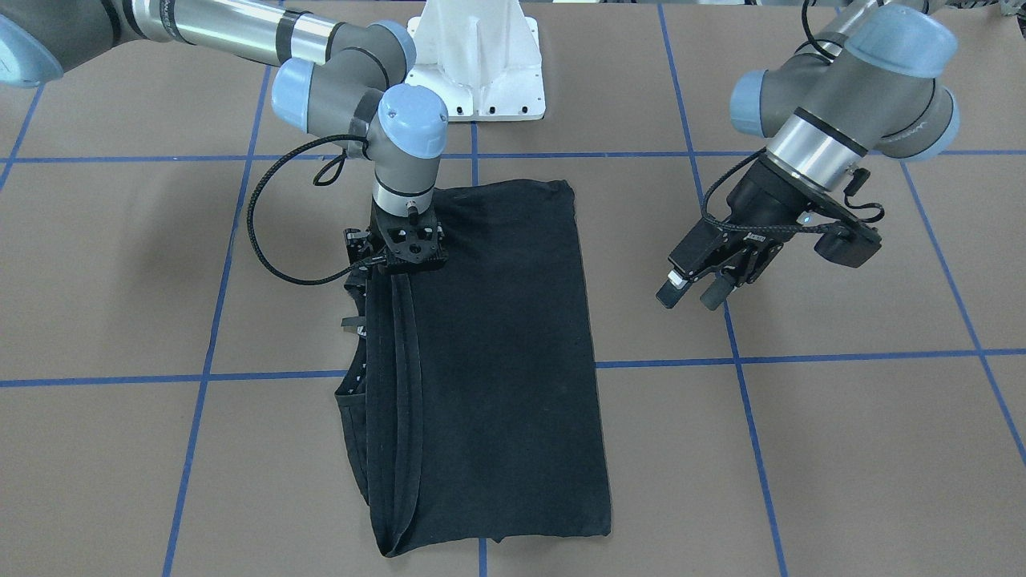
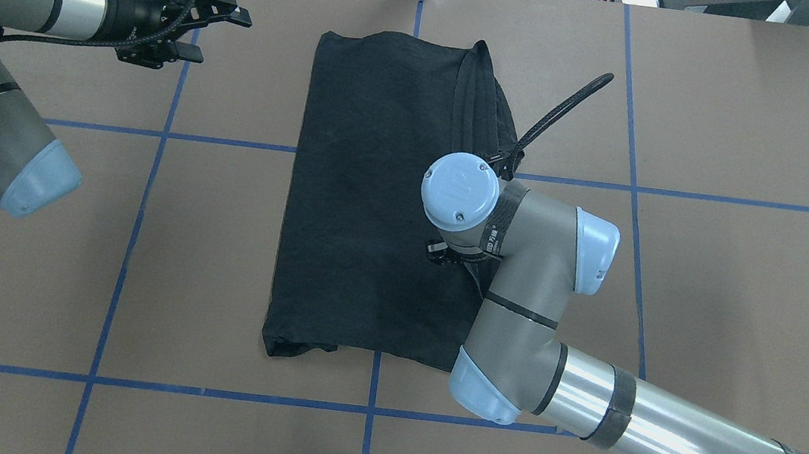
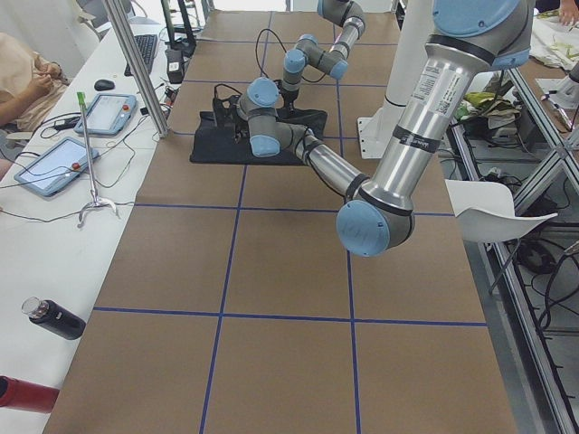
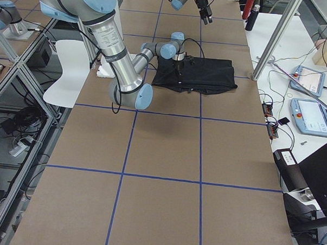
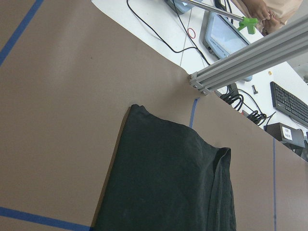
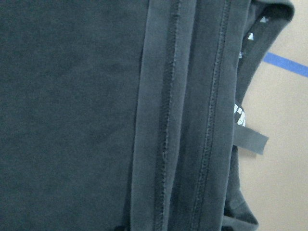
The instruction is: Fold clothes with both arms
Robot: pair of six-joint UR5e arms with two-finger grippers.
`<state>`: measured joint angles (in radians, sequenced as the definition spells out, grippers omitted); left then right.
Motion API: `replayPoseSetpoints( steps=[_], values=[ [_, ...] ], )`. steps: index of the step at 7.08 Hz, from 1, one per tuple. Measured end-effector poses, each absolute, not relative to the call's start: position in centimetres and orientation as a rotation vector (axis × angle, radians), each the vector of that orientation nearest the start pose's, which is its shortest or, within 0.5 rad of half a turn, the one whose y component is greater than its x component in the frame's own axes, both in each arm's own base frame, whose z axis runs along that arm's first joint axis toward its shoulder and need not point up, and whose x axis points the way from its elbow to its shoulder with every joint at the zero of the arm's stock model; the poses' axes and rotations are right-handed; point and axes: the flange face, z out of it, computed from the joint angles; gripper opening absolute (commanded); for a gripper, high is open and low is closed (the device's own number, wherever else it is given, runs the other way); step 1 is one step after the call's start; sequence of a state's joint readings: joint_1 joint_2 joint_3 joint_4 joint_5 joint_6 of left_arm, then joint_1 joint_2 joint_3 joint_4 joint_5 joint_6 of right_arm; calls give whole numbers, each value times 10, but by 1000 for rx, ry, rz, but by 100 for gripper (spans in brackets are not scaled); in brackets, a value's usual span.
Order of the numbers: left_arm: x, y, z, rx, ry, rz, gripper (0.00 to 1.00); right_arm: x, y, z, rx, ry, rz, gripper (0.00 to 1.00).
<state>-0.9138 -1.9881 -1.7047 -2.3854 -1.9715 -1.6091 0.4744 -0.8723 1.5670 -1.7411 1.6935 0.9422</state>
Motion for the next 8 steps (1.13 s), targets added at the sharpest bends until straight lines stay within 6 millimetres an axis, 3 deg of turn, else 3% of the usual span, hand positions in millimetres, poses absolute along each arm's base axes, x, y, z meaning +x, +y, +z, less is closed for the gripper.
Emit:
replayPoseSetpoints(
  steps=[4, 8],
  values=[
    [301, -545, 266, 269, 1378, -520, 99, -564, -435, 289, 170, -496, -207, 72],
    [298, -541, 260, 276, 1390, -515, 99, -503, -442, 312, 203, -487, -261, 72]
  ],
)
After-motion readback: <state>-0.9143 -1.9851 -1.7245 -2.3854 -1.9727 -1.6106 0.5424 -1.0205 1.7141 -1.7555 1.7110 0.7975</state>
